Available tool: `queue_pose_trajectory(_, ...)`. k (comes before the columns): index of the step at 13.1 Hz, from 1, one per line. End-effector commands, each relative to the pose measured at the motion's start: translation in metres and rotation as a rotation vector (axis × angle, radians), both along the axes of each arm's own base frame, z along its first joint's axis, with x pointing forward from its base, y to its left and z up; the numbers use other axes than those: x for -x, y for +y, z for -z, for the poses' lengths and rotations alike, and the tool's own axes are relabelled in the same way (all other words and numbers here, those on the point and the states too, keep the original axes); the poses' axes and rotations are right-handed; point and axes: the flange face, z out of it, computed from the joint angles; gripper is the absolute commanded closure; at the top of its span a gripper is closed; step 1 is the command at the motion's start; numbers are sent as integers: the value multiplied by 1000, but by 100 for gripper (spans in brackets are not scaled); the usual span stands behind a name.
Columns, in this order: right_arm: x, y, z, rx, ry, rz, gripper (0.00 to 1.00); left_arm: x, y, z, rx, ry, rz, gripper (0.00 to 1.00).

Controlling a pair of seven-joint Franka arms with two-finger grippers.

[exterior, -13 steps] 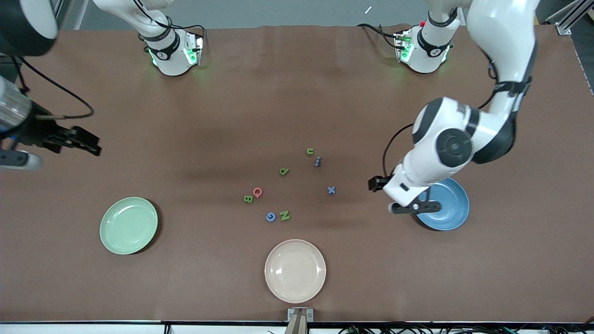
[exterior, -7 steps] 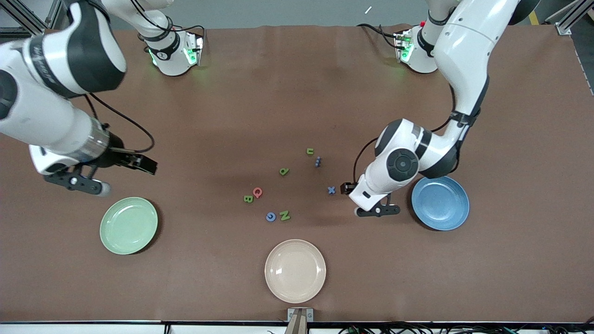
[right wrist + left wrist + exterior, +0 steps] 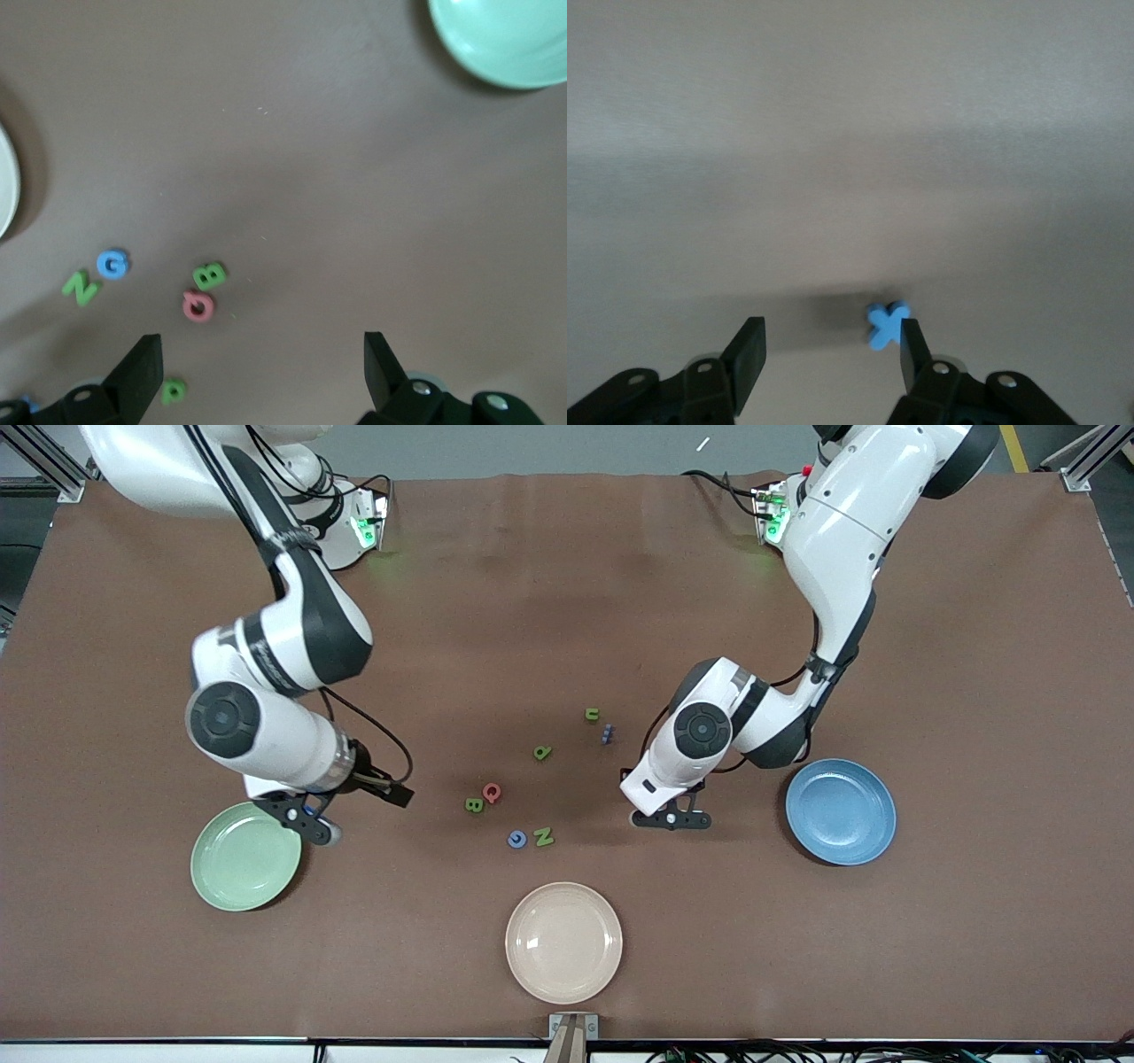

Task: Sort upper and lower case letters into plates
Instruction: 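Carry the x to the blue plate while the right gripper grasps the Q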

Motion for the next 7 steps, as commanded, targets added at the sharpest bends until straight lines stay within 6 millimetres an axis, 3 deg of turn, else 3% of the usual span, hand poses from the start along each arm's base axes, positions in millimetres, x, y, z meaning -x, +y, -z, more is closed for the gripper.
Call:
queue_pose_trajectory(1,1,21,47,-6,-6,70,0,2,-16,14,2,-25,-10,32)
queue_pose_trajectory(3,0,32,79,-15,-6,110,0,7,-24,18,9,-31,-7,38)
queue_pose_trajectory(7,16,81,128,32,-37,153,0,9,-24,25,1,-28,-4,58)
